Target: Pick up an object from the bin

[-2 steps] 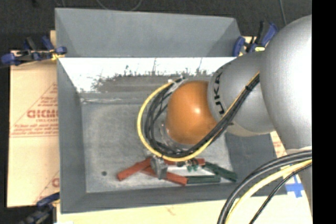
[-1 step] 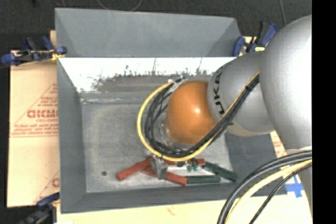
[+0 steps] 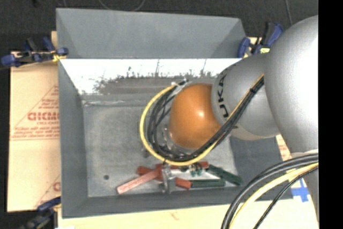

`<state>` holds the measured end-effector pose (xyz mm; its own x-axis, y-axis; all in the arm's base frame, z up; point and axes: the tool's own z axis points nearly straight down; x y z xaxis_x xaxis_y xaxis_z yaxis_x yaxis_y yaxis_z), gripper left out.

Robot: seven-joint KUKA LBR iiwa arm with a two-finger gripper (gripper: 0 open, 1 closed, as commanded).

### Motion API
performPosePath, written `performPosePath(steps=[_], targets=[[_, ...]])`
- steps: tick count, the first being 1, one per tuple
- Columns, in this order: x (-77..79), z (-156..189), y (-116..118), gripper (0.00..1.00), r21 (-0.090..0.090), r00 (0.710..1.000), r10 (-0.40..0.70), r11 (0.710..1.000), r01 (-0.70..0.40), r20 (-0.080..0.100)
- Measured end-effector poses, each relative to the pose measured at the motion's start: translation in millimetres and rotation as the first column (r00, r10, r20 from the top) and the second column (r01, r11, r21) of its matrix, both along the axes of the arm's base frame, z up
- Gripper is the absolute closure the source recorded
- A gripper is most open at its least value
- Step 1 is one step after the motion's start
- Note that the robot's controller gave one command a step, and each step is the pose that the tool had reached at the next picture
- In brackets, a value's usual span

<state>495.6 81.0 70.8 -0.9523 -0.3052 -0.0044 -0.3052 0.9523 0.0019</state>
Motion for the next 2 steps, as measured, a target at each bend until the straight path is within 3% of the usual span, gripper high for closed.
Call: performPosePath(steps=[1,2], targets=[[0.1,0,0,1.00,0.001,1.000,-0.002,1.000,0.002,0.000],[8.0,160,-8,1.00,-0.002,0.999,-0.047,0.999,0.047,0.009]])
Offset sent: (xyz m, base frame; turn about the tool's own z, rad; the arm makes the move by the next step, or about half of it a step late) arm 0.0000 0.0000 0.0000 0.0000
